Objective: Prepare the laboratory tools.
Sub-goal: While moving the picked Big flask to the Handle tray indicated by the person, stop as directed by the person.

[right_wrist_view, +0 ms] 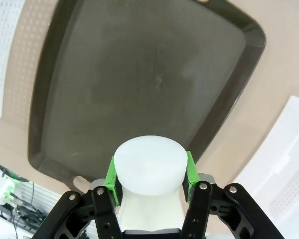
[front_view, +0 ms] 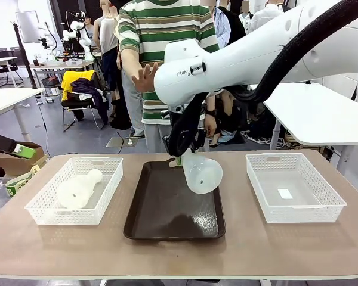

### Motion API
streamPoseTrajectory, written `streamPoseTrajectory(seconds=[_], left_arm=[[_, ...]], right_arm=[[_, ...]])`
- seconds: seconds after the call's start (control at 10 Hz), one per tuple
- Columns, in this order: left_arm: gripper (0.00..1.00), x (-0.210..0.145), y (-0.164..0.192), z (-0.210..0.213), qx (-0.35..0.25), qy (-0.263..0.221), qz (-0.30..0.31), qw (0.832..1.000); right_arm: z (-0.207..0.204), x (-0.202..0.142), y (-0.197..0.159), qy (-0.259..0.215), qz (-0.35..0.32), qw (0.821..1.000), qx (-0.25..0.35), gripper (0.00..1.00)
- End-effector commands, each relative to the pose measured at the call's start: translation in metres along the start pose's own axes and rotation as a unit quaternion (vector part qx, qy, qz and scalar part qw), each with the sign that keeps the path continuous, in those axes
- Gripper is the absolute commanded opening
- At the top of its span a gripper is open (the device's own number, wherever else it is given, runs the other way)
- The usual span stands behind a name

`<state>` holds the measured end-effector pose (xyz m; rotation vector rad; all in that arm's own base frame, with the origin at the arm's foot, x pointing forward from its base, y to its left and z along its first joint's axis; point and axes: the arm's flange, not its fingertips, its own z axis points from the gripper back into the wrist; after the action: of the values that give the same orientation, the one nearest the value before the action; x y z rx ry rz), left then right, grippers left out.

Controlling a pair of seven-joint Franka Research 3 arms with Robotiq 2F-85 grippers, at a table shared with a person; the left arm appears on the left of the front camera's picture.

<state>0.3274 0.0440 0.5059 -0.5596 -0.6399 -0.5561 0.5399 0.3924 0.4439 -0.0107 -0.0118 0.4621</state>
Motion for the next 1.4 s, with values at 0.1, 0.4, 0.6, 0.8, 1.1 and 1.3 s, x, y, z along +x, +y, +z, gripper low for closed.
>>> streamPoseTrajectory(seconds=[0.1,0.4,0.6,0.8,1.1,1.3], left_arm=[[1.0,-0.0007,0.0029,0.0014,-0.011,-0.007,-0.006,1.0],[1.0,-0.0007,0.0029,0.0014,-0.011,-0.007,-0.006,1.0],[1.0,-0.0007,0.0029,0.0014,-0.011,-0.007,-0.006,1.0],[1.0,-0.0007,0.0029,0.0014,-0.011,-0.007,-0.006,1.0],[1.0,-0.0007,0.0029,0.0014,-0.011,-0.007,-0.006,1.0],[1.0,-0.0007,0.0029,0.0014,-0.011,-0.007,-0.006,1.0]], right_arm=[[-0.005,-0.0003,0.001,0.002,0.001,1.0,0.001,0.0],[-0.005,-0.0003,0.001,0.002,0.001,1.0,0.001,0.0],[-0.005,-0.0003,0.001,0.002,0.001,1.0,0.001,0.0],[-0.005,-0.0003,0.001,0.002,0.001,1.0,0.001,0.0],[-0.005,-0.0003,0.001,0.002,0.001,1.0,0.001,0.0],[-0.005,-0.0003,0.001,0.002,0.001,1.0,0.001,0.0]])
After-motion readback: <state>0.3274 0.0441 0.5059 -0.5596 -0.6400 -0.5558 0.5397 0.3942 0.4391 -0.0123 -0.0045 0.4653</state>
